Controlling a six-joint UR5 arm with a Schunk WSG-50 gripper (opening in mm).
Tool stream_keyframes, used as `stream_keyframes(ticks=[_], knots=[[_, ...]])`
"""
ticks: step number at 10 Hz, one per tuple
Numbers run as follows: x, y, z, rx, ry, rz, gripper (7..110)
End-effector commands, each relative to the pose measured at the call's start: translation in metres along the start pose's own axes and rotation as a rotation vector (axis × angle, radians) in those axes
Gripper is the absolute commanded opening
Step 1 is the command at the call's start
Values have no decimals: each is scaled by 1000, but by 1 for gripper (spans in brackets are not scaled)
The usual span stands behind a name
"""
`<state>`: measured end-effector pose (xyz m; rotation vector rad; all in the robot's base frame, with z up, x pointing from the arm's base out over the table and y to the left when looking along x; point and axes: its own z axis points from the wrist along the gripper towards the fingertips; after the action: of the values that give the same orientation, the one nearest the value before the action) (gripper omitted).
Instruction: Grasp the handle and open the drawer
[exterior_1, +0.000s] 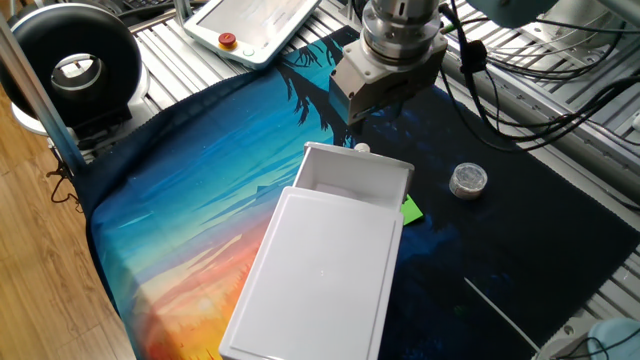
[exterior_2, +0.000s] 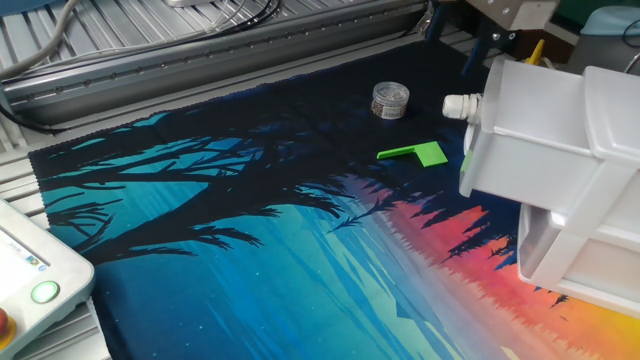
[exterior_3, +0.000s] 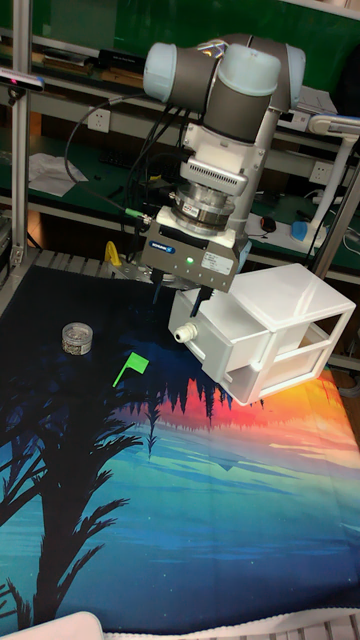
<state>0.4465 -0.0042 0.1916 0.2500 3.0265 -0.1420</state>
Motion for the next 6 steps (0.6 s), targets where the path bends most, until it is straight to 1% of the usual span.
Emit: stream_keyframes(ticks=[1, 4, 5, 6], knots=[[1, 1, -3, 0, 2, -6, 44], [1, -2, -4, 12, -2, -13, 44], [3, 4, -5, -9, 3, 3, 44], [4, 7, -6, -19, 7, 10, 44]])
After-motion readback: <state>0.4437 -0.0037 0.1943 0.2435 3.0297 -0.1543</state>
